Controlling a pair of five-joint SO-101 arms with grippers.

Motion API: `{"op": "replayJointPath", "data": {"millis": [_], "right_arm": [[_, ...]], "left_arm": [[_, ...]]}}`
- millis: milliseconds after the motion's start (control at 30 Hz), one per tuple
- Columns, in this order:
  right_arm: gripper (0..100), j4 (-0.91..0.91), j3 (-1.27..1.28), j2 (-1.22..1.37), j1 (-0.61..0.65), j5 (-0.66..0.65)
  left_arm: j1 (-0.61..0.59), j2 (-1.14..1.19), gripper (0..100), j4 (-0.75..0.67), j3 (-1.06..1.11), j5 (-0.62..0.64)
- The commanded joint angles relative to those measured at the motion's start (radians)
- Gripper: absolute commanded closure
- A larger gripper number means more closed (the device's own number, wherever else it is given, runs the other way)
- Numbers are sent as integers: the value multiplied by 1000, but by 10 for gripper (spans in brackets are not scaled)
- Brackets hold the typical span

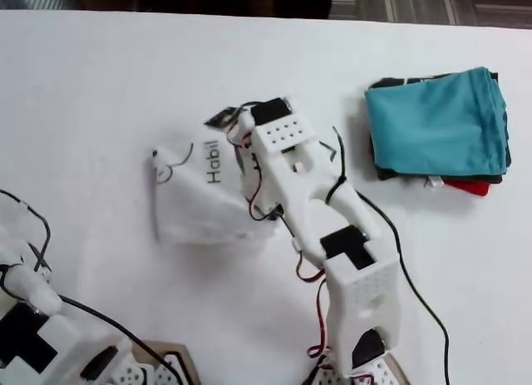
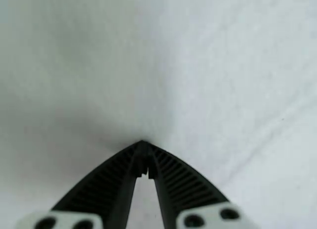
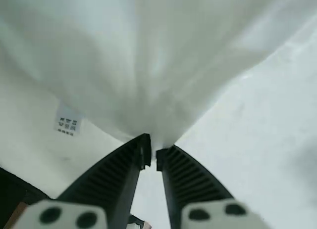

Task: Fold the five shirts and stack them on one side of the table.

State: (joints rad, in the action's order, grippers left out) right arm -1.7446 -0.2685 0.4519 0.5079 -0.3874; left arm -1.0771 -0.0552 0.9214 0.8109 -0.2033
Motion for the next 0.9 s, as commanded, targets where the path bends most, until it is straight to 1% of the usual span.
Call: {"op": "replayJointPath", "data": {"millis": [0,100,133,300,400,467,633,867], "right_arm": [[941,-18,-60,-74,-12,5],[852,-18,-158,-77,-16,2],[841,-18,-196,-84,-16,-11],[840,-18,-373,-166,-18,-37],[840,13,-471,-165,-19,-31],[840,70,-473,-114,-18,-29],[837,208,-511,128,-50,-29],[836,188,-729,369,-68,-29]], "left_arm": [[-11,-2,973,-37,2,8],[-11,-2,973,-37,2,8],[-11,-2,973,-37,2,8],[-11,-2,973,-37,2,8],[-11,-2,973,-37,2,8],[-11,-2,973,-37,2,8],[-11,-2,973,-37,2,8],[-11,-2,973,-37,2,8]]}}
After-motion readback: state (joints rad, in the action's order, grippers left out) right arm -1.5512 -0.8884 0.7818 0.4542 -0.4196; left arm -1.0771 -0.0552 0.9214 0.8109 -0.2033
